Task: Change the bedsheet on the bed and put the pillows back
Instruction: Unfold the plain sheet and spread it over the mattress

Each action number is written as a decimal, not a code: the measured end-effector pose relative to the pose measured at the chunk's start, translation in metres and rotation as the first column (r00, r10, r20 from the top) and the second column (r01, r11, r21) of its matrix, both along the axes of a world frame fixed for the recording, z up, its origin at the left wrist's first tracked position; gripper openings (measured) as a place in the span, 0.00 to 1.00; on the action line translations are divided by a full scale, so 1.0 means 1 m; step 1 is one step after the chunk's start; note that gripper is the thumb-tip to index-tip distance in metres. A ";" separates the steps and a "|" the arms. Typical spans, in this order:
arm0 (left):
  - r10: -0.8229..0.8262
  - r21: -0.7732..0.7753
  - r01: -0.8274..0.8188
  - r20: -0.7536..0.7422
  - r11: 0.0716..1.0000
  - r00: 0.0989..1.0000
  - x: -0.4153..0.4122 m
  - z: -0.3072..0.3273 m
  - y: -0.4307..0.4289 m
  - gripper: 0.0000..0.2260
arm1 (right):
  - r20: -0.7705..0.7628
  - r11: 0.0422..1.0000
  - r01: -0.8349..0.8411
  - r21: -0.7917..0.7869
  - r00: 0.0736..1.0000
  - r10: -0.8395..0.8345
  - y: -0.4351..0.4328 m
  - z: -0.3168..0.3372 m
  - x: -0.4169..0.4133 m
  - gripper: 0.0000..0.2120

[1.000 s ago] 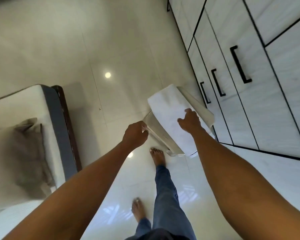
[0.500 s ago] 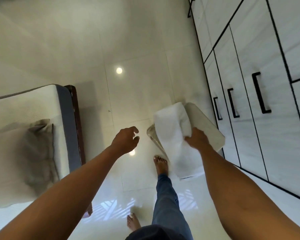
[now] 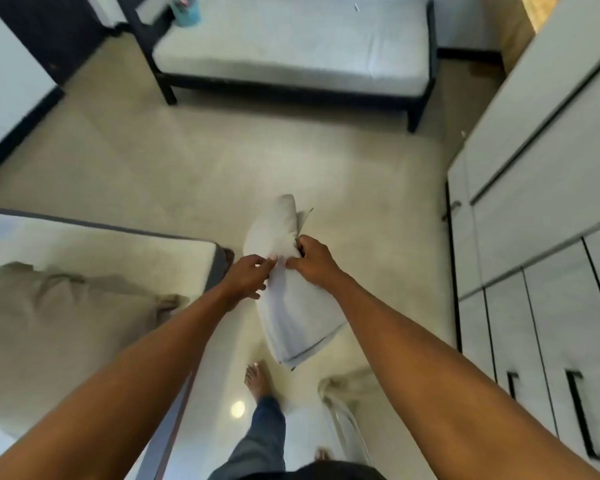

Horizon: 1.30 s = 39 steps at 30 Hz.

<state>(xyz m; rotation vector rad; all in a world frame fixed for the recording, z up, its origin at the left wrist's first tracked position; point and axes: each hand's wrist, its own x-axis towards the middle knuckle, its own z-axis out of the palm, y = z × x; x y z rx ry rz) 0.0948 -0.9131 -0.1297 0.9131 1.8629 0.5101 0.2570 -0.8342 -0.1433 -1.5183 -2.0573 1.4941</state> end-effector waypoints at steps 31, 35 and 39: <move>0.876 0.291 -0.887 0.223 0.360 0.428 -0.511 0.111 0.357 0.06 | -0.102 0.830 -0.482 0.282 0.845 0.525 0.457 0.104 -0.592 0.13; 0.948 0.275 -0.957 0.267 0.095 0.171 -0.574 0.115 0.336 0.11 | -0.301 0.830 -0.557 0.021 0.789 0.537 0.464 0.129 -0.679 0.12; 0.982 0.233 -0.970 0.186 -0.070 -0.026 -0.631 0.092 0.300 0.22 | -0.434 0.810 -0.586 -0.007 0.732 0.526 0.445 0.156 -0.760 0.15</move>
